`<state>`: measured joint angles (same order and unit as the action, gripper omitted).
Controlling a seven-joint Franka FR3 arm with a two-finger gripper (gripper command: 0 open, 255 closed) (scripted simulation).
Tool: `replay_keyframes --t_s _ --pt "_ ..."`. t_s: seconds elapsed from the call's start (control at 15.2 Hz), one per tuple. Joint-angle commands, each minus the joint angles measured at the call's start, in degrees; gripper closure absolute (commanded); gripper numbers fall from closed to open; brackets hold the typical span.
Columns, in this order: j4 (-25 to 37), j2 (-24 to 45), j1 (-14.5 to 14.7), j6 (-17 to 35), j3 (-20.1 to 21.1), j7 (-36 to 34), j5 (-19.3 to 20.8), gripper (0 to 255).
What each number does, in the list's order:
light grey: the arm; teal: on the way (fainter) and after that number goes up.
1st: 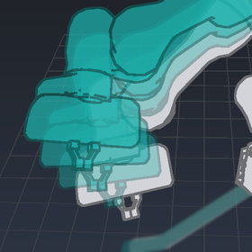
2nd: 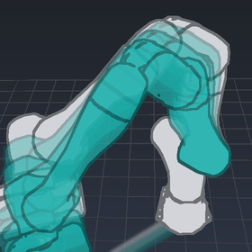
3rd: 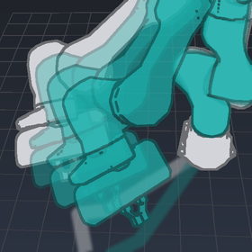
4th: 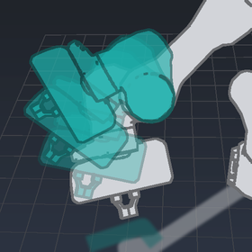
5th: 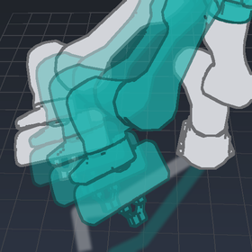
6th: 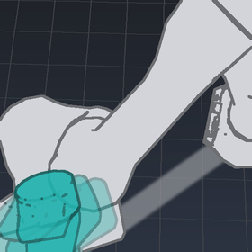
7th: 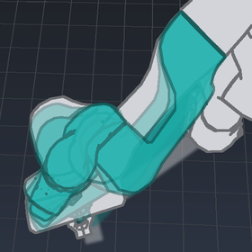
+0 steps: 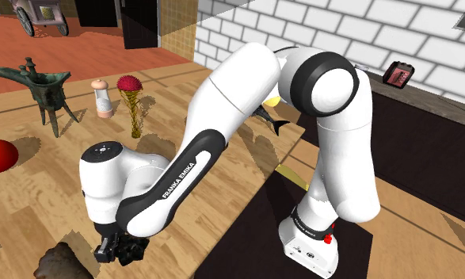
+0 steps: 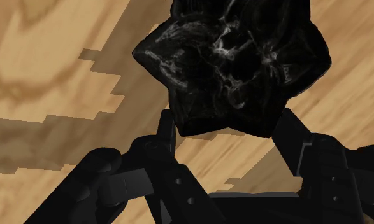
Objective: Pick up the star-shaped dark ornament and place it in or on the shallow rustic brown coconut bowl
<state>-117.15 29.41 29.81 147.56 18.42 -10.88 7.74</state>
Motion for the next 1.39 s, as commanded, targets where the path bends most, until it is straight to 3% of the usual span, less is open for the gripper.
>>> replay_keyframes --t_s 0.0,0.46,1.32 --pt "0.0 0.1 0.0 0.0 0.0 0.0 0.0 255" --pt "0.0 0.1 0.0 0.0 0.0 0.0 0.0 255" --pt "0.1 -7.7 -1.9 -7.6 2.5 1.7 -3.3 255"
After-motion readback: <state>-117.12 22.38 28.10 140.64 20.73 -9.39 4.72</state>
